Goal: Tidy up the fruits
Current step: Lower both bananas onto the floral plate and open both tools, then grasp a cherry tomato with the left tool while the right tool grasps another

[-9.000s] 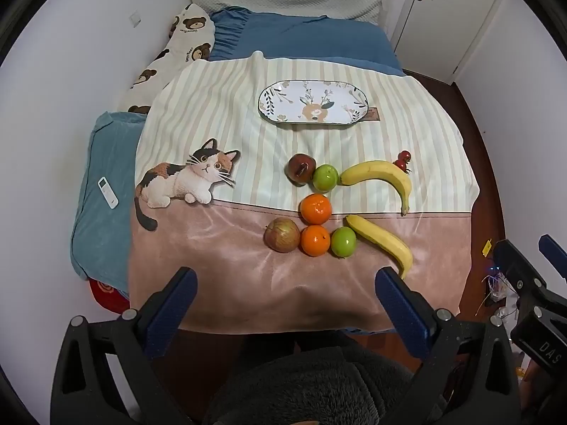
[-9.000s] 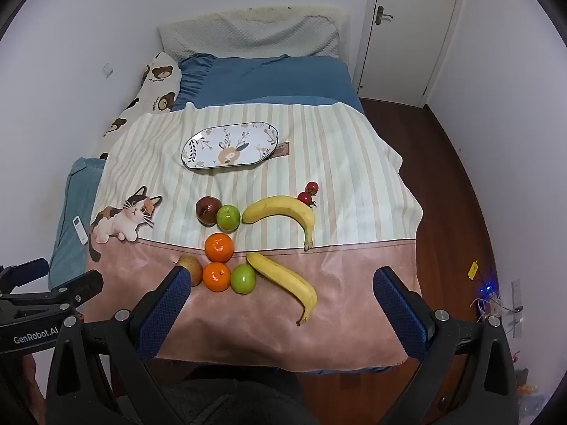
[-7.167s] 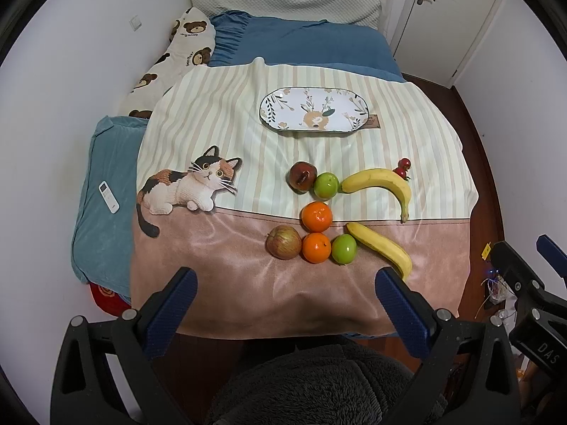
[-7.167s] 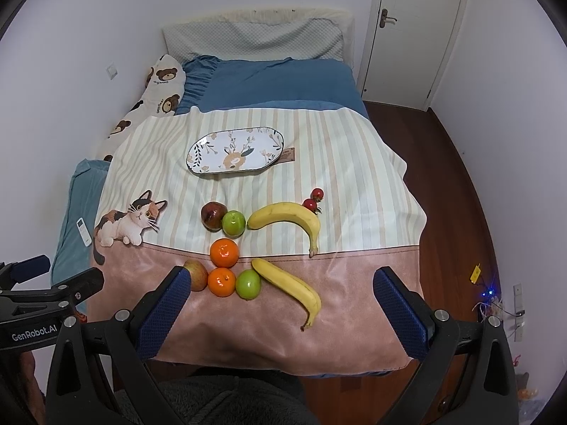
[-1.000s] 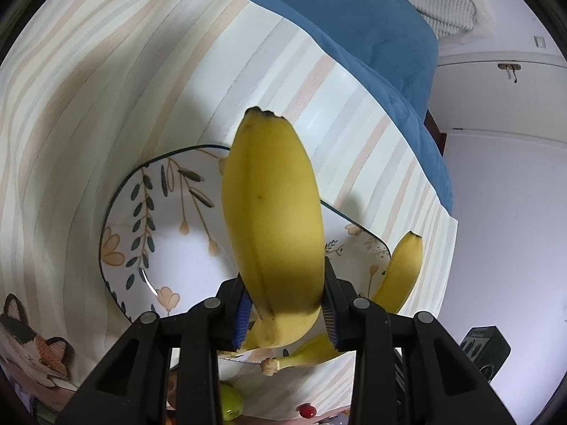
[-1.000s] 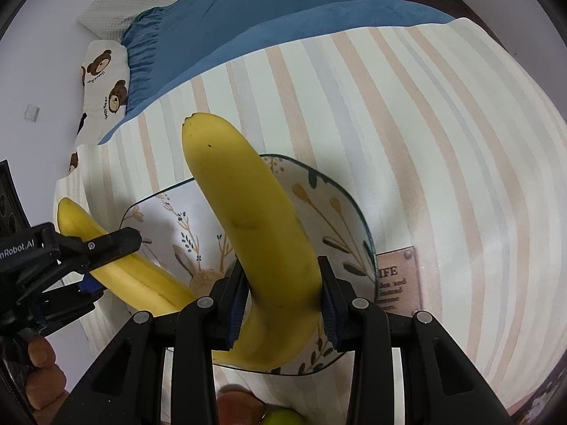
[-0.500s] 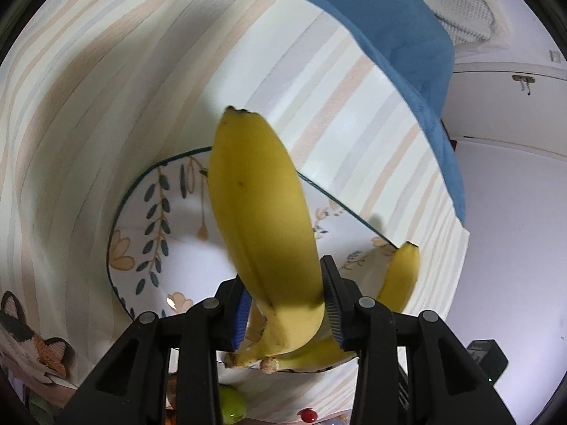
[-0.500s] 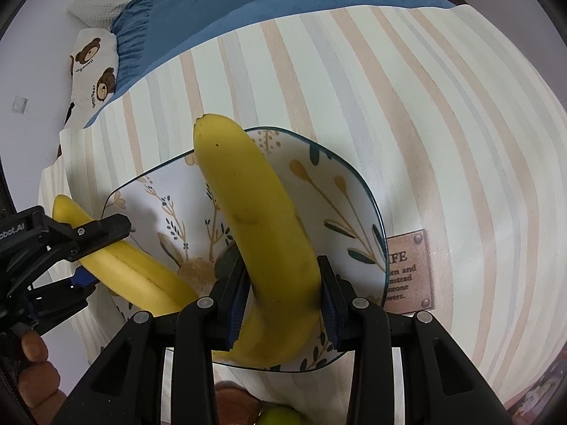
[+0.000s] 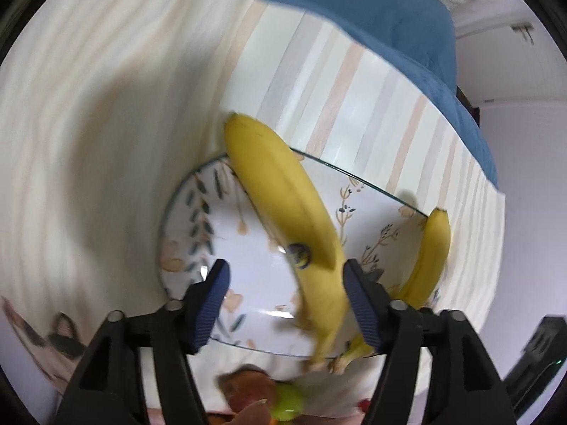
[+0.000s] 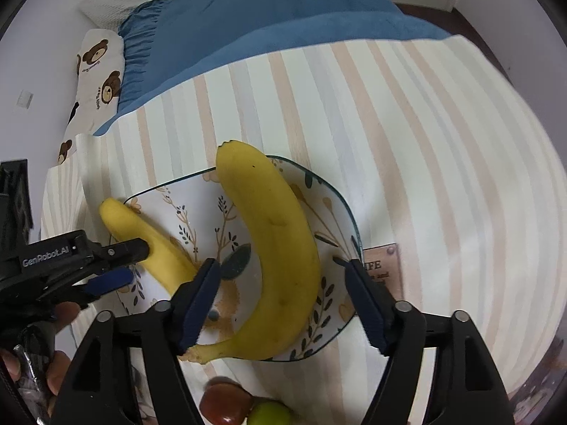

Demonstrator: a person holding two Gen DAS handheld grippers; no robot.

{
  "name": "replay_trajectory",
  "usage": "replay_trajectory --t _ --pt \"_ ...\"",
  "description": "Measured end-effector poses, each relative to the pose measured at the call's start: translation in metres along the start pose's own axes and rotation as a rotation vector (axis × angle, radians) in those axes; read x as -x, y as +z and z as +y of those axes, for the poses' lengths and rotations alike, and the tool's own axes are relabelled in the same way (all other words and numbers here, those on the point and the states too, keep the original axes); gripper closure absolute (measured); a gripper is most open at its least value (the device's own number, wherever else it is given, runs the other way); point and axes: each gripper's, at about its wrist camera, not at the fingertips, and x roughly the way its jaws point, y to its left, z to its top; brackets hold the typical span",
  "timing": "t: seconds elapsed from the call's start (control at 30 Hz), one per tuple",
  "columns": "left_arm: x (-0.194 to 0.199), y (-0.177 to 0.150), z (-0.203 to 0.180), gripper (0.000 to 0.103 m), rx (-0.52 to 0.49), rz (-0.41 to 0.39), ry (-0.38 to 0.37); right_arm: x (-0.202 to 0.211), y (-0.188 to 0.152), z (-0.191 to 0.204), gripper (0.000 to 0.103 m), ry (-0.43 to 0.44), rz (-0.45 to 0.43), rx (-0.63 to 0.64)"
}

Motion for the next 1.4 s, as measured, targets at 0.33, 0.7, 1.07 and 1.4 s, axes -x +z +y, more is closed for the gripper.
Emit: replay_trajectory --t 0.33,0.7,1.07,1.4 --pt "0.039 -0.055 -0.003 0.005 -0.279 -0.235 0.245 0.024 -0.048 0.014 0.003 -0.04 -0.072 0.133" --pt "0.09 -0.109 -0.01 0.003 -0.349 -0.428 0.268 0.081 -0.089 0.007 0.003 -0.053 -0.218 0.157" --pt "0.143 -0.175 -0.017 0.003 -0.4 -0.572 0.236 0.154 -0.14 0.004 0.003 -0.057 -0.355 0.2" --pt "0.167 -0.233 -0.005 0.003 -0.408 -0.59 0.199 0.211 -0.201 0.001 0.003 -0.001 -0.428 0.171"
